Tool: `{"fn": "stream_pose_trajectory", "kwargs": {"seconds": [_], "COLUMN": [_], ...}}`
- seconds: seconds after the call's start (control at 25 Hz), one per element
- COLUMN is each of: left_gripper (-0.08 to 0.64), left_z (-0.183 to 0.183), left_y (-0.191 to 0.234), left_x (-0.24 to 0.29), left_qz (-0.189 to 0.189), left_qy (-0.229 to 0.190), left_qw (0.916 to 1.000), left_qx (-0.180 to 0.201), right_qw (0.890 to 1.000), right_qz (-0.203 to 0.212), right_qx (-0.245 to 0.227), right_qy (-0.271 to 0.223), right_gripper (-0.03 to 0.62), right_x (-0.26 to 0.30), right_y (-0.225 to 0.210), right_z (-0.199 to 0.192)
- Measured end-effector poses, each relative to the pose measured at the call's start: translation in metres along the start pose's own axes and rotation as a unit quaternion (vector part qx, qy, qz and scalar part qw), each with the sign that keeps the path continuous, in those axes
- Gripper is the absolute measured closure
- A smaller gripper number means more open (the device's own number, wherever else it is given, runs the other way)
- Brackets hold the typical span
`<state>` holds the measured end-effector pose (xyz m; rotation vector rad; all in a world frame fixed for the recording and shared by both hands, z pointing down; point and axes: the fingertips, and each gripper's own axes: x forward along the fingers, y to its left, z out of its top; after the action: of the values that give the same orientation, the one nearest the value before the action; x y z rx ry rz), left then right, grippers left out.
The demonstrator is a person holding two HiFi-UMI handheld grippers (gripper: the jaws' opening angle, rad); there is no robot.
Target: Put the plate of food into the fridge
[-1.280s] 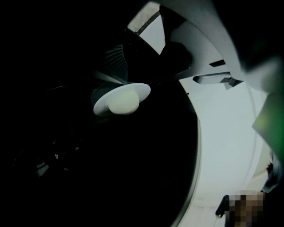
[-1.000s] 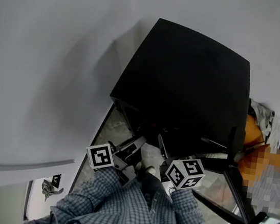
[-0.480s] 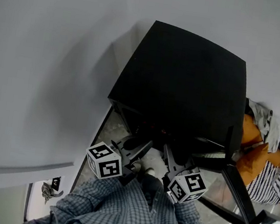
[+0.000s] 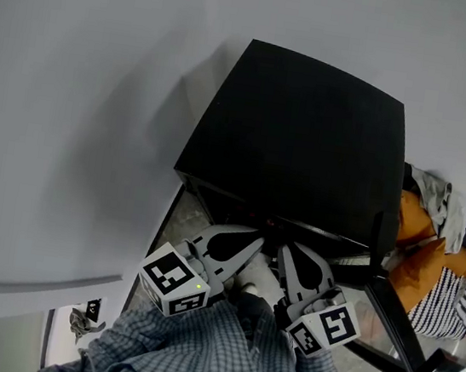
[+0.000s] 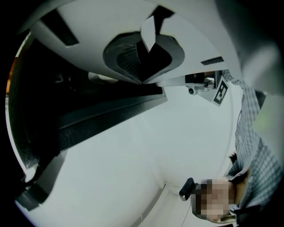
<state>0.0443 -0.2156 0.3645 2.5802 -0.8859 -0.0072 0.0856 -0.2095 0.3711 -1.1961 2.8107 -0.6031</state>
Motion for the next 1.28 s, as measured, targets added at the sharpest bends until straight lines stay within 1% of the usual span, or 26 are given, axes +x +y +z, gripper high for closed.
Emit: {"fn": "stream_pose_trajectory", "kwargs": {"seconds": [0.08, 0.2, 0.36, 0.48, 0.72, 0.88, 1.08, 1.28], "left_gripper": [0.554, 0.554, 0.554, 0.554, 0.554, 0.554, 0.554, 0.554], "left_z": [0.007, 0.021, 0.035, 0.04, 0.039, 0.038, 0.036, 0.035], "left_y": [-0.004, -0.009, -0.016, -0.019, -0.021, -0.021, -0.022, -0.021], "left_x": [0.001, 0.0, 0.0, 0.001, 0.003, 0.003, 0.002, 0.002], "left_qz": [-0.006, -0.013, -0.018, -0.022, -0.028, -0.03, -0.031, -0.026], "left_qy": [-0.002, -0.016, -0.025, -0.027, -0.025, -0.024, -0.021, -0.018], "left_qw": [1.0, 0.9998, 0.9991, 0.9985, 0.9983, 0.9983, 0.9982, 0.9981], "left_qx": [0.005, 0.003, 0.028, 0.042, 0.043, 0.043, 0.047, 0.053], "right_qw": [1.0, 1.0, 0.999, 0.998, 0.998, 0.999, 0.998, 0.999], "right_qz": [0.005, 0.012, 0.019, 0.02, 0.019, 0.017, 0.03, 0.031], "right_qx": [0.002, -0.003, -0.021, -0.022, -0.027, -0.021, -0.015, -0.013], "right_qy": [-0.012, -0.027, -0.042, -0.05, -0.049, -0.047, -0.045, -0.042], "right_gripper": [0.586, 0.586, 0.586, 0.586, 0.586, 0.586, 0.586, 0.586], "right_x": [-0.002, -0.005, -0.01, -0.011, -0.011, -0.01, -0.009, -0.008], "right_y": [0.003, 0.008, 0.015, 0.017, 0.018, 0.018, 0.022, 0.022], "right_z": [0.011, 0.026, 0.045, 0.053, 0.057, 0.056, 0.053, 0.05]}}
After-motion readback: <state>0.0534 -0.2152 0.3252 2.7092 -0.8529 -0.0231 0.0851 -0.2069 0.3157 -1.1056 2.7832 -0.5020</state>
